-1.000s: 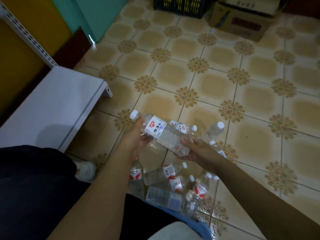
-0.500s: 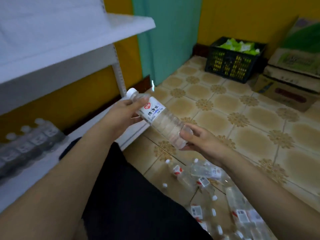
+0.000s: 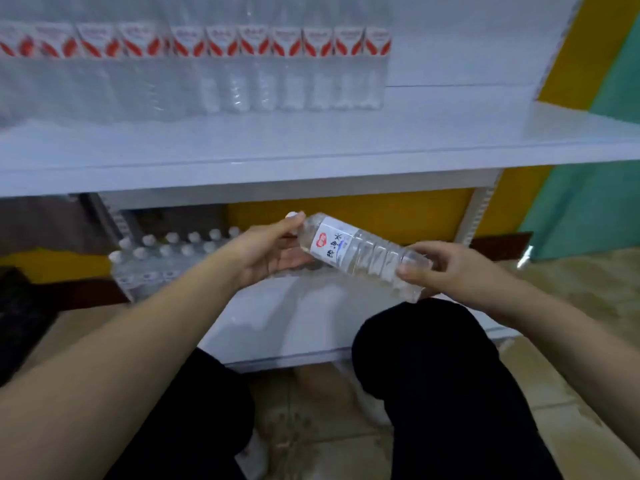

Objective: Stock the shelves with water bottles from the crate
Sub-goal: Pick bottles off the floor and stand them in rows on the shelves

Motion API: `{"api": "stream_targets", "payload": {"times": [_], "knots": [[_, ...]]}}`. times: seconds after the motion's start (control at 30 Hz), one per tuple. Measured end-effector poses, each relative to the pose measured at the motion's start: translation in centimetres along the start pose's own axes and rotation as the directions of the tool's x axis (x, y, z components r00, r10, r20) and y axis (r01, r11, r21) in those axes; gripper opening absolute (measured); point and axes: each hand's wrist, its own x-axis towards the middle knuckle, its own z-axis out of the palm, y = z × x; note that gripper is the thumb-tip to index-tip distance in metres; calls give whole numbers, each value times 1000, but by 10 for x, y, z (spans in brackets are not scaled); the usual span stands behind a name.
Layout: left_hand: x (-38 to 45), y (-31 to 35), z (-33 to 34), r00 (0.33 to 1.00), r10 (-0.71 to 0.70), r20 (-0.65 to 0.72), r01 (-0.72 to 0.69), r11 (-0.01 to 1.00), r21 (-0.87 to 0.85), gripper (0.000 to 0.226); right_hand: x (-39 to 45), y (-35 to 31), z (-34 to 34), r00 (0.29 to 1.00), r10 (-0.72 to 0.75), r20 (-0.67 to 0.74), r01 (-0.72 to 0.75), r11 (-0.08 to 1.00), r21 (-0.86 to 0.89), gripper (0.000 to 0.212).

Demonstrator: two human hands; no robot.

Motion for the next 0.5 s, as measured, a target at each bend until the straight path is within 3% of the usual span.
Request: {"api": "stream_targets", "payload": {"times": [0.13, 0.27, 0.4, 0.5], "knots": [[0, -4, -71, 983, 43, -180, -37, 999, 37, 32, 68, -8, 67, 977, -25, 213, 60, 986, -159, 71], [5, -2, -123, 942, 140, -305, -76, 974, 213, 32, 123, -12, 134, 913, -33, 406, 147, 956, -253, 65], [22, -2, -146, 912, 248, -326, -65, 874, 482, 33, 180, -32, 179, 924, -99, 369, 184, 962, -203, 63], [44, -2, -156, 914, 317, -252, -82, 754, 652, 51, 221, -47, 205, 924, -188, 334, 273, 934, -229, 79]]}}
